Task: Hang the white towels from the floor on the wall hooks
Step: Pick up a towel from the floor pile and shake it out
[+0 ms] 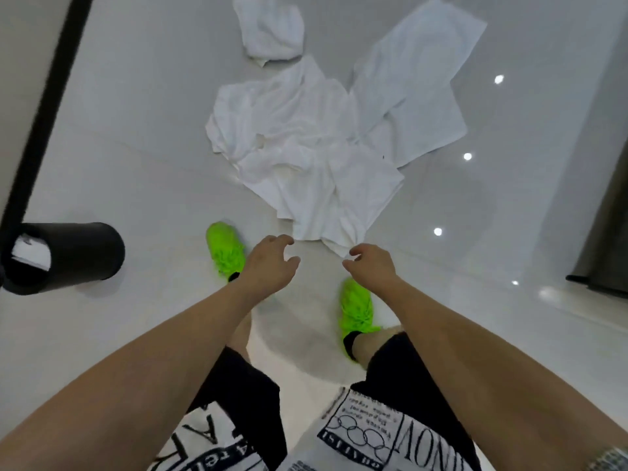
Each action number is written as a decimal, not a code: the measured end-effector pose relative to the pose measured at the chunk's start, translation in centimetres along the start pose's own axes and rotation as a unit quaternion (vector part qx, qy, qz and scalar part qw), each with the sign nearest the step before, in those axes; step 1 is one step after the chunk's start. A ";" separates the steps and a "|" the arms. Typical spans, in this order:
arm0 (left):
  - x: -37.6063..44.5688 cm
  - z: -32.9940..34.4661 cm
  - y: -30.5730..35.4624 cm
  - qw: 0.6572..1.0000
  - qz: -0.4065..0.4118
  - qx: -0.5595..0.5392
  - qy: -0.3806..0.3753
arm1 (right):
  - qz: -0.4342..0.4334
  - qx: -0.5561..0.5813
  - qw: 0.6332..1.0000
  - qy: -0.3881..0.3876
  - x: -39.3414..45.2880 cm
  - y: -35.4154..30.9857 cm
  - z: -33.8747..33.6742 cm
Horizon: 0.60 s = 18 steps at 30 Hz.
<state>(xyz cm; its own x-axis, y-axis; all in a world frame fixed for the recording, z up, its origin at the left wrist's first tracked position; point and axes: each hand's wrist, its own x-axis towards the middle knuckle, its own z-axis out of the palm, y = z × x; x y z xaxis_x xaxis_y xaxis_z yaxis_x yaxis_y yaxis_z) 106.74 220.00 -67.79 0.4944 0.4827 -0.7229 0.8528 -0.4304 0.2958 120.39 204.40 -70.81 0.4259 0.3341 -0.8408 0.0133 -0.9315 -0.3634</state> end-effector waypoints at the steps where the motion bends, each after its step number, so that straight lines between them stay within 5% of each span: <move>1: 2.6 1.2 -1.0 1.000 0.004 0.001 -0.011 | 0.016 0.018 1.000 0.002 2.4 0.4 1.5; 5: 12.2 6.4 -5.8 0.999 0.006 -0.001 -0.047 | 0.114 0.178 0.977 -0.004 12.3 2.7 8.6; 10: 23.3 13.0 -12.1 0.997 0.002 0.022 -0.076 | 0.213 0.389 0.895 -0.038 23.7 4.5 17.4; 18: 33.1 19.0 -16.9 0.994 0.027 0.045 -0.099 | 0.305 0.657 0.689 -0.002 33.9 4.2 24.0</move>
<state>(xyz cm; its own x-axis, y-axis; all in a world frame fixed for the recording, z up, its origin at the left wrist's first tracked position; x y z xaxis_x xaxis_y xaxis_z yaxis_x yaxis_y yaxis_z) 105.55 228.77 -108.57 0.4887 0.3009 -0.8190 0.8028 -0.5227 0.2870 113.15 215.22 -110.51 -0.0132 -0.0596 -0.9981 -0.9993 0.0354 0.0111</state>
